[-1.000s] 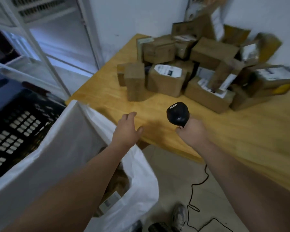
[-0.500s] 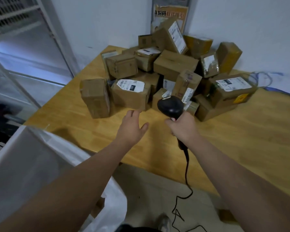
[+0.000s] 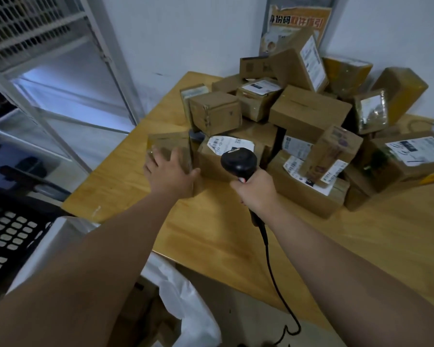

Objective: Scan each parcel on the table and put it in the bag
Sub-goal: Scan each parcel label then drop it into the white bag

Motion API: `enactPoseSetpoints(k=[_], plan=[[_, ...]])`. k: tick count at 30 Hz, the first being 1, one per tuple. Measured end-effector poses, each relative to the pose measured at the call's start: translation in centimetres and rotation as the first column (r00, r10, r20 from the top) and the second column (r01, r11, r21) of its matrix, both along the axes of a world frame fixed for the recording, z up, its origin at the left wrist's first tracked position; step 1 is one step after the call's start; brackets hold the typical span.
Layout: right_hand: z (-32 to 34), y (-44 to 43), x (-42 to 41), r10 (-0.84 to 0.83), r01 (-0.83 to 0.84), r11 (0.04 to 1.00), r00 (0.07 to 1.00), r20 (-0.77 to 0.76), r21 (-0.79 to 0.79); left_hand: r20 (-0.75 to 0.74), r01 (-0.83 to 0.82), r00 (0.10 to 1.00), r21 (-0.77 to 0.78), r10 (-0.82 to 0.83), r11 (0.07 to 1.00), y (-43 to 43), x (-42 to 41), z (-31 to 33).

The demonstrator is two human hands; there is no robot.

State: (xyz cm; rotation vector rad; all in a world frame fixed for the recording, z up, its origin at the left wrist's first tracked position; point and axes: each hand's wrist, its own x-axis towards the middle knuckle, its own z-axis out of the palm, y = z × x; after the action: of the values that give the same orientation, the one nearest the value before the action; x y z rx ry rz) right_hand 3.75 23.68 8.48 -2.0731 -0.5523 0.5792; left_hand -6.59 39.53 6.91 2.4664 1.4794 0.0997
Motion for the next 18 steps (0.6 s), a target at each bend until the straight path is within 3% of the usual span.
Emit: enactPoseSetpoints(k=[3, 6, 10, 14, 18], plan=[[-1.0, 1.4, -0.4, -0.006, 0.006, 1.0, 1.0, -0.008, 0.001, 0.038, -0.027, 0.999, -0.059, 0.03, 0.998, 1.2, 0.1, -0.6], [-1.8, 1.6, -0.9, -0.013, 0.013, 1.0, 0.999, -0.045, -0.006, 0.119, 0.0, 0.993, -0.019, 0.002, 1.0, 1.3, -0.6, -1.0], [-1.9, 0.3, -0.9, -0.027, 0.031, 0.999, 0.994, -0.106, 0.038, 0.372, 0.039, 0.928, -0.019, -0.029, 0.999, -0.4, -3.5, -1.2], [-1.1, -2.6, 0.2, -0.031, 0.058, 0.992, 0.975, -0.221, 0.116, 0.612, 0.171, 0.791, -0.236, 0.009, 0.957, -3.1, -4.6, -1.5], [-1.2, -6.5, 1.2, -0.058, 0.116, 0.986, 0.911, -0.408, 0.119, 0.674, 0.262, 0.718, -0.495, 0.175, 0.829, -5.5, -2.4, -1.7]])
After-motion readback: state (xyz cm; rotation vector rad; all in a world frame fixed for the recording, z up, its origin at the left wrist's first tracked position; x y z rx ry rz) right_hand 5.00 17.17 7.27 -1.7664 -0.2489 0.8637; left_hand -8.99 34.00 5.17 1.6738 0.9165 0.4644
